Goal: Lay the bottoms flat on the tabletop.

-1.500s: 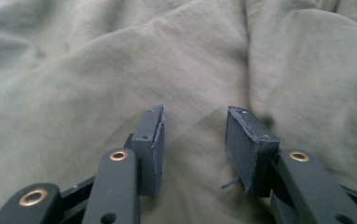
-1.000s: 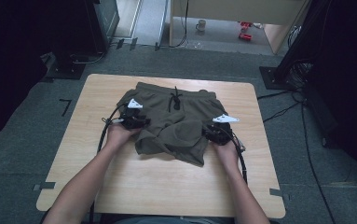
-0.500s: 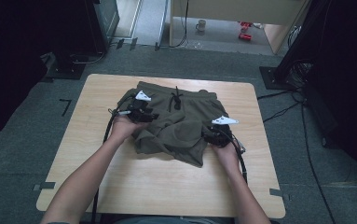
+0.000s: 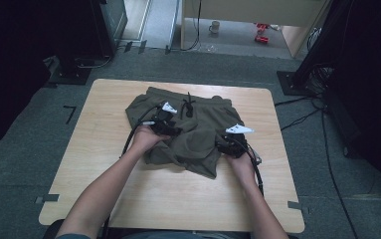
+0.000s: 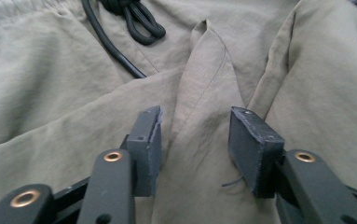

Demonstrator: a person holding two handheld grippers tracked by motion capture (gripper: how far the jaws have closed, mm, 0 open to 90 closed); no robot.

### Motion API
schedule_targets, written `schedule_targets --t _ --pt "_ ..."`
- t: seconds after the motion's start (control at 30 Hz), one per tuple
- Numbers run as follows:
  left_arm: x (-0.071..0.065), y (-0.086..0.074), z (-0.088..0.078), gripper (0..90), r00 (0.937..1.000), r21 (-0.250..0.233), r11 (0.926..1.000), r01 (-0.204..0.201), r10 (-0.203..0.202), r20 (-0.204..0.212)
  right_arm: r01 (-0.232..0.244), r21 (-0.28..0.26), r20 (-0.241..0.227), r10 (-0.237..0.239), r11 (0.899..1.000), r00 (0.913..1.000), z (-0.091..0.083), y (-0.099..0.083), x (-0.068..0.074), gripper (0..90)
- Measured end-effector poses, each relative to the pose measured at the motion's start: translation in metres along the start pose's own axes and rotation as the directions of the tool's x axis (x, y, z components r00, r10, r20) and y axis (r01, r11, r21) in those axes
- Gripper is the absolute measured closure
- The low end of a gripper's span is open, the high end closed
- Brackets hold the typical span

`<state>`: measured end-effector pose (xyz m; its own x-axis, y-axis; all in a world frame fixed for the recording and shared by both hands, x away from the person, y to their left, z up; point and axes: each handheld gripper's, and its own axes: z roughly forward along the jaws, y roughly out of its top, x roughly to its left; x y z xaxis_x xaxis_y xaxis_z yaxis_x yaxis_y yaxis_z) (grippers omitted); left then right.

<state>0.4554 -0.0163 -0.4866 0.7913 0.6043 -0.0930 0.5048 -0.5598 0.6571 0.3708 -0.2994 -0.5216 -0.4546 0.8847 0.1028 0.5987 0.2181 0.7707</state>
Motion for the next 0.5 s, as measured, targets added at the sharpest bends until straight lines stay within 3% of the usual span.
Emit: schedule_targets --t 0.17,0.27,0.4,0.5 --pt "-0.004 -0.002 0.010 60.8 0.9997 0.046 0.9986 -0.026 0.026 -0.002 0.006 -0.001 0.004 -0.006 1.000 1.0000 0.000 0.000 0.001 53.4" --pt "-0.004 -0.003 0.013 66.6 0.9998 0.056 0.9983 -0.016 0.016 -0.007 0.006 -0.001 0.005 -0.006 1.000 1.0000 0.000 0.000 0.001 53.4" --pt "-0.007 -0.003 0.014 84.3 0.9993 0.061 0.9975 -0.036 0.037 -0.005 0.017 0.000 0.015 -0.017 1.000 0.9997 0.001 0.000 0.002 53.4" --pt "-0.008 -0.001 0.010 88.1 0.9996 0.062 0.9977 -0.027 0.028 -0.010 0.017 0.000 0.016 -0.017 1.000 0.9997 0.000 0.000 0.002 53.4"
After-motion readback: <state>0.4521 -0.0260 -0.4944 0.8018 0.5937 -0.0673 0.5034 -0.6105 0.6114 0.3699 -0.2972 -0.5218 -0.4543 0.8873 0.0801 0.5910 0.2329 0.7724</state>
